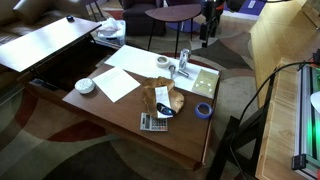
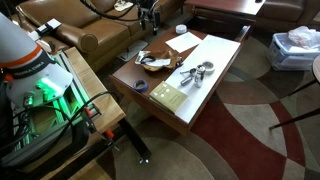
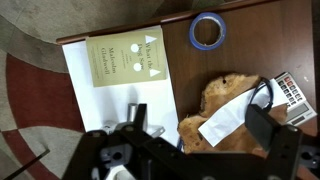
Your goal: Put the small cup on the brown object
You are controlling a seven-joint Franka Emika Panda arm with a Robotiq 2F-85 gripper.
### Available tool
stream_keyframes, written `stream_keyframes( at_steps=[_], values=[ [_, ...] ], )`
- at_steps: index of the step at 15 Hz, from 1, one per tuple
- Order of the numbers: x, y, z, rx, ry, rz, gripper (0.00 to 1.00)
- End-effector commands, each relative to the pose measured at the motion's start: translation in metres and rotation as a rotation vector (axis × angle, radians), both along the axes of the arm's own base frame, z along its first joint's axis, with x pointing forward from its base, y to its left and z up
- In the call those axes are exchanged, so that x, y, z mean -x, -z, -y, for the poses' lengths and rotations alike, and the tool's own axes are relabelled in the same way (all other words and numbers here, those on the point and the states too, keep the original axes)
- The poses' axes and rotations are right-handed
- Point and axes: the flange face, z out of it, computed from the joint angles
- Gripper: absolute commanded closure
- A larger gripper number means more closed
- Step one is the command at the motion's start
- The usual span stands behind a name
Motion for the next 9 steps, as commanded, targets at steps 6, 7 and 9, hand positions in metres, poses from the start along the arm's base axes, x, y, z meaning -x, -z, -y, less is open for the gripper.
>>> stream_keyframes(
  at_steps=[6,7,9],
  values=[
    [-0.032,0.056,0.012,0.042,0.331,0.038,0.00],
    [-0.039,0.079,0.016,0.050,0.385,0.044,0.00],
    [-0.050,0.115,0.019,0.064,0.493,0.047,0.00]
  ],
)
